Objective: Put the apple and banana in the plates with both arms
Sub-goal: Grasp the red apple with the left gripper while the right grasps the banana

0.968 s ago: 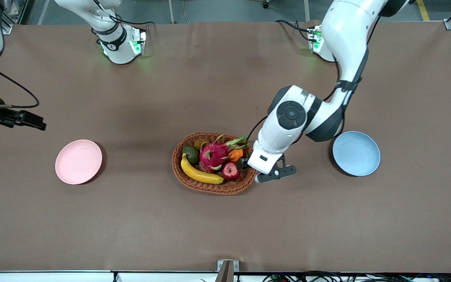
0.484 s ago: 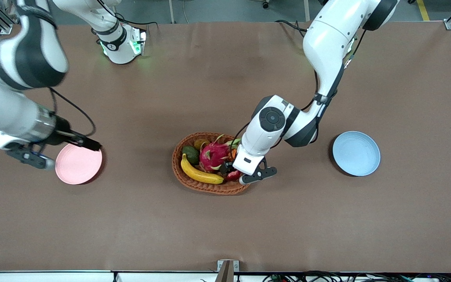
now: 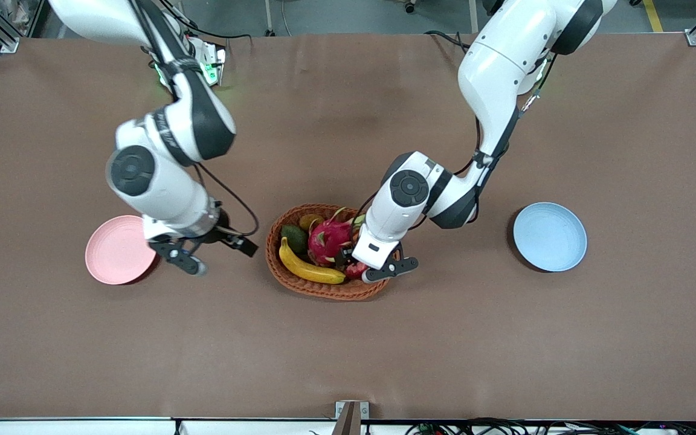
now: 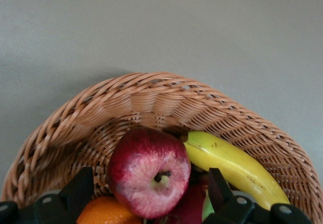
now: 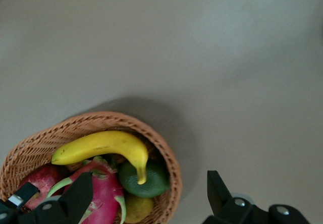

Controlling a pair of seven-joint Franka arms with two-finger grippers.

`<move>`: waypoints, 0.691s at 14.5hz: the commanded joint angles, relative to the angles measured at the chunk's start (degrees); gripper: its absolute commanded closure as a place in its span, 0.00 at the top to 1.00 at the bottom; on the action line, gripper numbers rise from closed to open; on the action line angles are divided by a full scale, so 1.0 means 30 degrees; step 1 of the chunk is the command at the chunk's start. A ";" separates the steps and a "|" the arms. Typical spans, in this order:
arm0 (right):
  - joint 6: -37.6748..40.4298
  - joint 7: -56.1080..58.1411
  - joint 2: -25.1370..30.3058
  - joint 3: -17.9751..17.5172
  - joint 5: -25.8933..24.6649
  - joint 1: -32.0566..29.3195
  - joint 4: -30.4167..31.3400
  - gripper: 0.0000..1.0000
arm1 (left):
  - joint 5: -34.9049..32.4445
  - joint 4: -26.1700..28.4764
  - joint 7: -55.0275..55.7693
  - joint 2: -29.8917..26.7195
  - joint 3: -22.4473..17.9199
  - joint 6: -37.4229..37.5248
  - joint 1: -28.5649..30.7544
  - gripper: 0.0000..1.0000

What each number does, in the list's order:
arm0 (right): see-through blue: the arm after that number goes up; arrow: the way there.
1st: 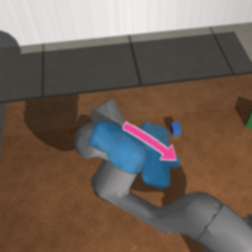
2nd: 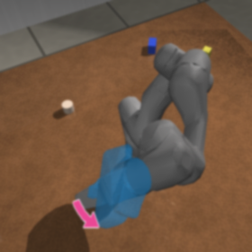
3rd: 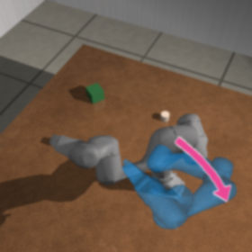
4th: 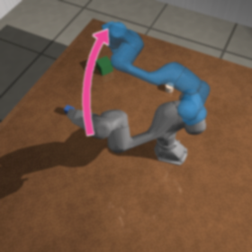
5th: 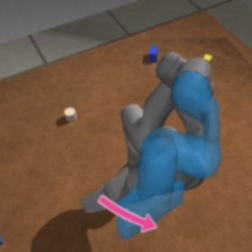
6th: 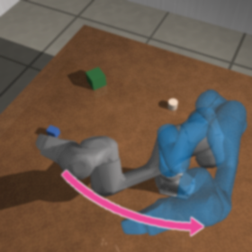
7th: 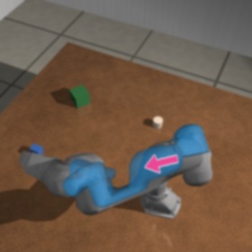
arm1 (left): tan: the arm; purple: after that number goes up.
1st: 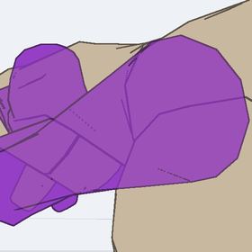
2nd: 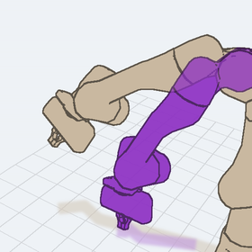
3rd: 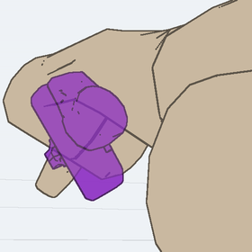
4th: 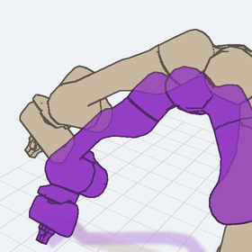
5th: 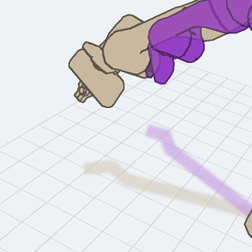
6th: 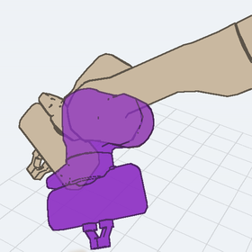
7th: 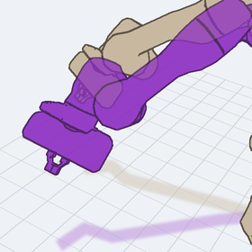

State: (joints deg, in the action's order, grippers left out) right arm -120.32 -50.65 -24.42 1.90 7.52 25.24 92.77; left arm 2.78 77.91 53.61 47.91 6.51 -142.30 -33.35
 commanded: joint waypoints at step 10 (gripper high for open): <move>-0.5451 -0.1895 -0.2553 0.0218 -0.0134 0.2396 0.2737 0.82 | 0.0187 -0.1185 0.0060 0.1638 -0.0382 -0.0614 -0.0515 0.77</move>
State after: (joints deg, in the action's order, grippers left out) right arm -135.93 -55.03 -32.22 1.99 7.51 31.65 100.34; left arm 2.78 76.18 53.61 51.60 6.33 -143.79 -33.94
